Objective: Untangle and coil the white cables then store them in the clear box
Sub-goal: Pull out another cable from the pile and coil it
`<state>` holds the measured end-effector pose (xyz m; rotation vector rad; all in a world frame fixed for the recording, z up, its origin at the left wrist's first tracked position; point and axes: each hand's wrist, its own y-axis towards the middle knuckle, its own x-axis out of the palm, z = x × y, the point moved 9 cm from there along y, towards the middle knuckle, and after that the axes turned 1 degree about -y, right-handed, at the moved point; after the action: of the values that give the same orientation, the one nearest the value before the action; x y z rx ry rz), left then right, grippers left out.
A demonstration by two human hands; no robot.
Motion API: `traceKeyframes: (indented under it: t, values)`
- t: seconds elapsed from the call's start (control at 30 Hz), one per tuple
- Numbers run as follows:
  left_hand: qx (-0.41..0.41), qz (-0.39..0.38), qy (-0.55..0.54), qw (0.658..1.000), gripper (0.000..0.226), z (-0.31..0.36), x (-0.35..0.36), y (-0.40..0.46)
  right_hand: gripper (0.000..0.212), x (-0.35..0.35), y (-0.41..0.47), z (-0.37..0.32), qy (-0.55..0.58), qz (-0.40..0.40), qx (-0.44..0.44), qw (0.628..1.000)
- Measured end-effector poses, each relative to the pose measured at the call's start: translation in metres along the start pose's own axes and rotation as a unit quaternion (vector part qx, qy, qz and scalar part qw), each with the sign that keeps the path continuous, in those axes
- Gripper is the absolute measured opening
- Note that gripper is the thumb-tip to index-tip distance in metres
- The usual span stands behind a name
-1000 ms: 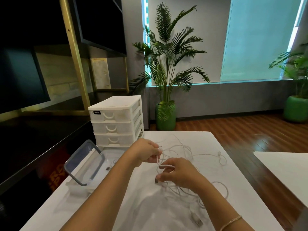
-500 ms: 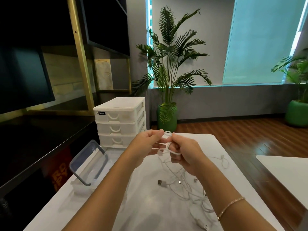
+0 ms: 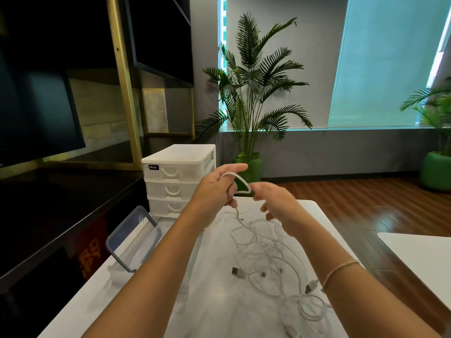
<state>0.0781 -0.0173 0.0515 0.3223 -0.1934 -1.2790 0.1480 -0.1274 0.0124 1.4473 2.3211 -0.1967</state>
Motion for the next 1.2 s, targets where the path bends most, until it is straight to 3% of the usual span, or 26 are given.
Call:
traceKeyframes:
  t: [0.13, 0.2, 0.27, 0.4, 0.47, 0.57, 0.67, 0.77, 0.83, 0.9, 0.97, 1.07, 1.13, 1.2]
  values:
    - [-0.018, -0.026, -0.081, 0.996, 0.035, 0.002, 0.009, 0.004, 0.058, 0.027, 0.011, 0.037, -0.200, -0.041, -0.004, 0.979]
    - [-0.019, -0.027, -0.119, 0.992, 0.040, 0.004, 0.011, 0.006, 0.047, 0.043, 0.018, 0.053, -0.305, -0.071, -0.012, 0.950]
    - [-0.013, -0.021, -0.145, 0.989, 0.040, 0.006, 0.007, 0.007, 0.033, 0.043, 0.024, 0.058, -0.357, -0.049, -0.015, 0.933]
    - [-0.013, 0.017, -0.141, 0.990, 0.032, -0.007, -0.011, 0.013, 0.054, 0.021, 0.035, 0.039, -0.413, 0.015, -0.013, 0.910]
    - [-0.039, 0.047, -0.118, 0.991, 0.026, -0.026, -0.017, 0.015, 0.050, 0.010, 0.040, 0.018, -0.455, 0.027, -0.040, 0.889]
    - [-0.099, 0.053, -0.028, 0.993, 0.023, -0.055, -0.009, 0.013, 0.052, -0.007, 0.038, -0.013, -0.339, 0.040, -0.049, 0.939]
    - [-0.130, -0.026, 0.014, 0.991, 0.031, -0.075, 0.013, 0.010, 0.048, -0.027, 0.032, -0.029, -0.127, 0.080, -0.043, 0.988]
    - [-0.139, -0.087, 0.070, 0.984, 0.036, -0.093, 0.035, 0.010, 0.042, -0.036, 0.026, -0.038, -0.027, 0.111, -0.053, 0.992]
    - [-0.104, -0.063, 0.140, 0.983, 0.032, -0.094, 0.038, 0.015, 0.039, -0.037, 0.022, -0.043, 0.017, 0.111, -0.069, 0.991]
    - [-0.073, -0.017, 0.150, 0.986, 0.024, -0.092, 0.032, 0.021, 0.031, -0.038, 0.019, -0.044, -0.001, 0.115, -0.097, 0.989]
    - [-0.087, 0.015, 0.093, 0.992, 0.022, -0.092, 0.025, 0.027, 0.029, -0.038, 0.019, -0.032, -0.082, 0.120, -0.094, 0.985]
    - [-0.091, 0.052, 0.067, 0.992, 0.022, -0.081, 0.015, 0.038, 0.057, -0.018, 0.017, 0.013, -0.206, 0.055, -0.017, 0.977]
    - [-0.070, 0.041, 0.059, 0.995, 0.020, -0.069, 0.016, 0.044, 0.053, 0.001, 0.012, 0.034, -0.255, 0.016, -0.010, 0.967]
    - [-0.049, 0.007, 0.063, 0.997, 0.018, -0.055, 0.023, 0.045, 0.041, 0.005, 0.010, 0.042, -0.235, 0.052, -0.023, 0.970]
